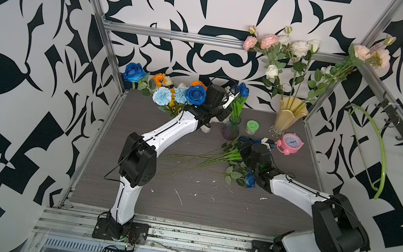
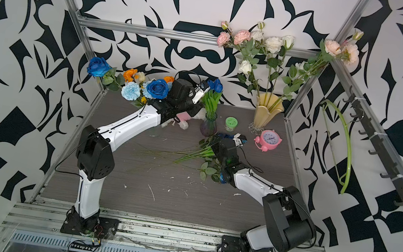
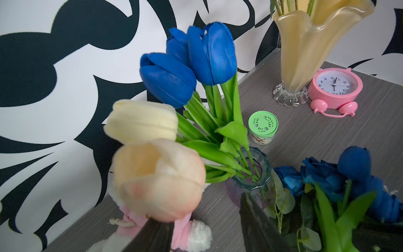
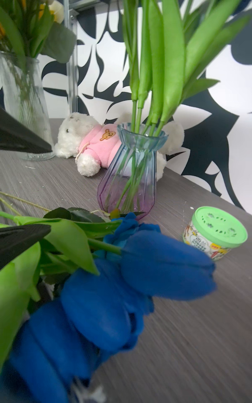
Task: Pick out blue flowers from the vase
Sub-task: Place the flower at the center of the board, then pick up the flower from the vase.
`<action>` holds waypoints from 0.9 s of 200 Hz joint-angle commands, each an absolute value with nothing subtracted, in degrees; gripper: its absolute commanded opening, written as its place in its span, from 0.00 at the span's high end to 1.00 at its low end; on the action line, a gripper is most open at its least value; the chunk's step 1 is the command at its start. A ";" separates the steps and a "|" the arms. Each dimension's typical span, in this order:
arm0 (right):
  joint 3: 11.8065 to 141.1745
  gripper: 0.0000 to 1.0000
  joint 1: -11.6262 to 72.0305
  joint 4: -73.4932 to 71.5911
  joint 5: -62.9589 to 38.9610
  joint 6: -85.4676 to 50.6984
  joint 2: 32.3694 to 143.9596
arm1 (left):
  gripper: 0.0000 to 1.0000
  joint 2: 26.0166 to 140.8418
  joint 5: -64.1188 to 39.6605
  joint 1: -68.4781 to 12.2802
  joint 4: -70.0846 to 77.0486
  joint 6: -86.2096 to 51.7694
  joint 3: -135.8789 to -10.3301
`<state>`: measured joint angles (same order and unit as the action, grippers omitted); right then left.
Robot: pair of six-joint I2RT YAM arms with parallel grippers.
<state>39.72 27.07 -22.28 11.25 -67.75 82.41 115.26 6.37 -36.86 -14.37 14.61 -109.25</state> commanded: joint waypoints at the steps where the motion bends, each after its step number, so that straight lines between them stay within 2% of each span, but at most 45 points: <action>1: 43.45 0.44 27.33 -18.84 12.23 -59.79 78.42 | 0.49 112.86 5.89 -36.57 -13.62 14.84 -108.75; 42: 48.80 0.40 27.05 -20.37 11.67 -41.87 75.24 | 0.48 113.03 5.89 -36.56 -13.52 14.77 -108.64; 72: 54.68 0.39 24.91 -21.51 4.68 -29.05 77.28 | 0.48 113.09 5.89 -36.61 -13.74 14.59 -108.96; 101: 57.12 0.41 18.17 -28.15 -5.69 -23.47 80.98 | 0.48 112.98 6.19 -36.56 -13.86 14.68 -108.98; 147: 65.00 0.44 9.63 -38.42 -28.06 -23.68 93.03 | 0.48 113.42 6.68 -36.56 -14.05 14.77 -109.74; 180: 71.27 0.44 6.72 -45.17 -37.49 -29.60 101.82 | 0.48 114.09 6.86 -36.56 -14.42 14.77 -110.39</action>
